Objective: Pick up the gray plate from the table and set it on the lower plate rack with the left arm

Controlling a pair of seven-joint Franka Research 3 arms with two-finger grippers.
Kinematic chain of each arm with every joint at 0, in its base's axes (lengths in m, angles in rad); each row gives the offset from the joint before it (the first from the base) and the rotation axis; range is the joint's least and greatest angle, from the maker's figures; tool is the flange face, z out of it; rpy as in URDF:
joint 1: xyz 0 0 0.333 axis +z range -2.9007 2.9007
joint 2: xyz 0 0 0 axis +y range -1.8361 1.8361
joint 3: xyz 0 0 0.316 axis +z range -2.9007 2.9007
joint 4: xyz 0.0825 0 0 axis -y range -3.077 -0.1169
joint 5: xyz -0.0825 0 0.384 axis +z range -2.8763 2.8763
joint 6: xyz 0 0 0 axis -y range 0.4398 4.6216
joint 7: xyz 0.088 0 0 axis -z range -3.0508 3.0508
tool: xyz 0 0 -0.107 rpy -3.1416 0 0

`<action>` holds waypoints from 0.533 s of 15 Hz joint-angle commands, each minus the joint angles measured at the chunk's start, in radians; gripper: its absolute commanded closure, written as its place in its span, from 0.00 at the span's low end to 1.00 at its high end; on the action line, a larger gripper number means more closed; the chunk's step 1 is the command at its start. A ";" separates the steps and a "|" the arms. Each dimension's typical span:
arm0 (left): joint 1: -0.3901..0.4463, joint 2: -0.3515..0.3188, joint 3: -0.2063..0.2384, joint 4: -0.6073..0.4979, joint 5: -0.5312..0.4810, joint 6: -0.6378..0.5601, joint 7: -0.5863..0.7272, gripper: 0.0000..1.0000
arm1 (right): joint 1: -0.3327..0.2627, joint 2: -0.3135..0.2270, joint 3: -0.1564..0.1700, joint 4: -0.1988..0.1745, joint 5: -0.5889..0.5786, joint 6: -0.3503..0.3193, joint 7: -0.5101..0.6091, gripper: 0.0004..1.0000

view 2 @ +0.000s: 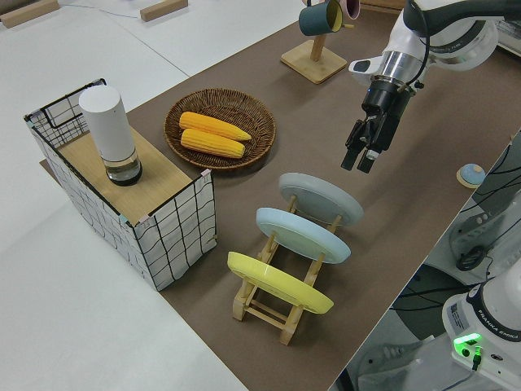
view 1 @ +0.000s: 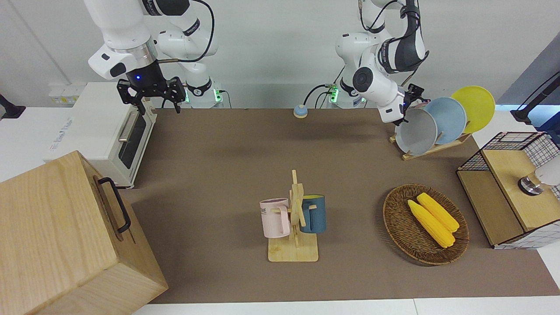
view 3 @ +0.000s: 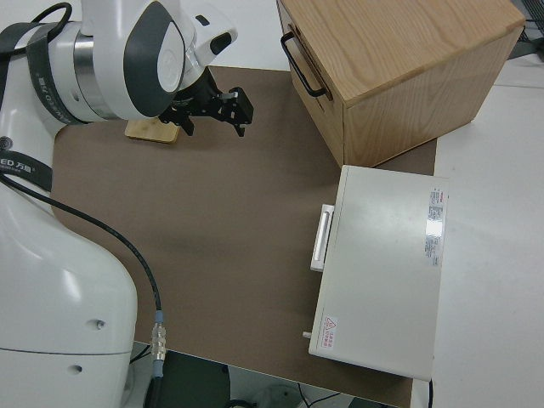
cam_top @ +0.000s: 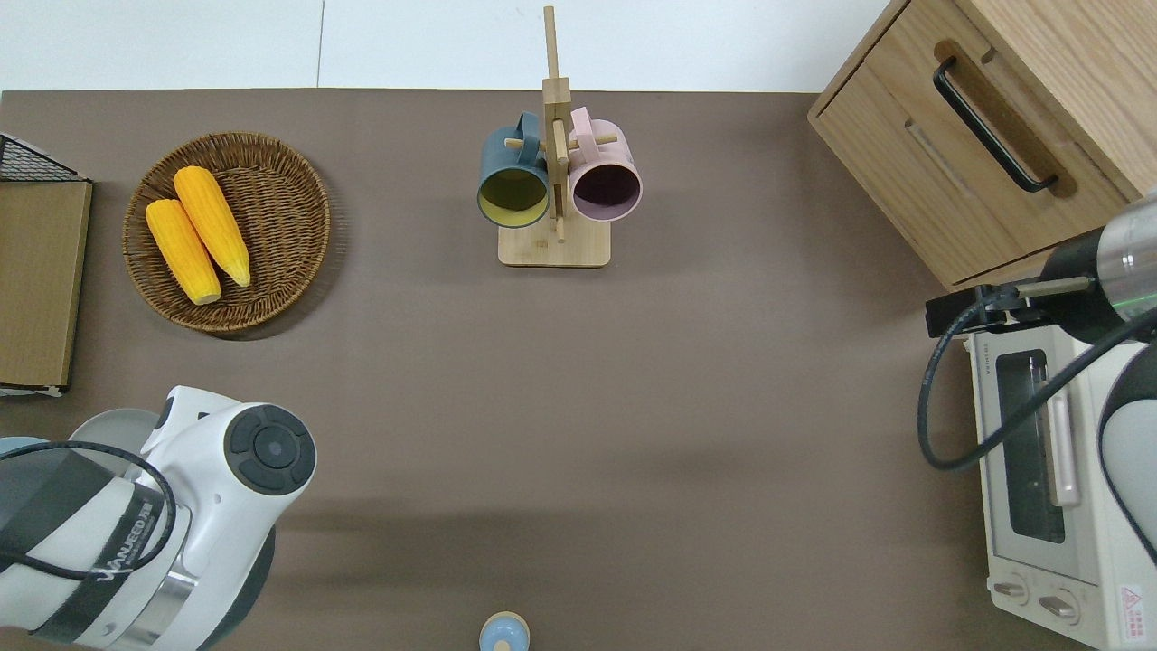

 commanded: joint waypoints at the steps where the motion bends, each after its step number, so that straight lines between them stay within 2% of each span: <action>1: -0.002 0.020 0.003 0.142 -0.146 -0.028 0.027 0.00 | -0.022 0.009 0.020 0.021 -0.003 -0.016 0.013 0.02; 4: 0.003 0.020 0.010 0.274 -0.307 -0.064 0.147 0.00 | -0.022 0.009 0.020 0.020 -0.003 -0.016 0.013 0.02; 8: 0.000 0.018 0.012 0.417 -0.420 -0.160 0.380 0.00 | -0.022 0.009 0.020 0.020 -0.003 -0.016 0.013 0.02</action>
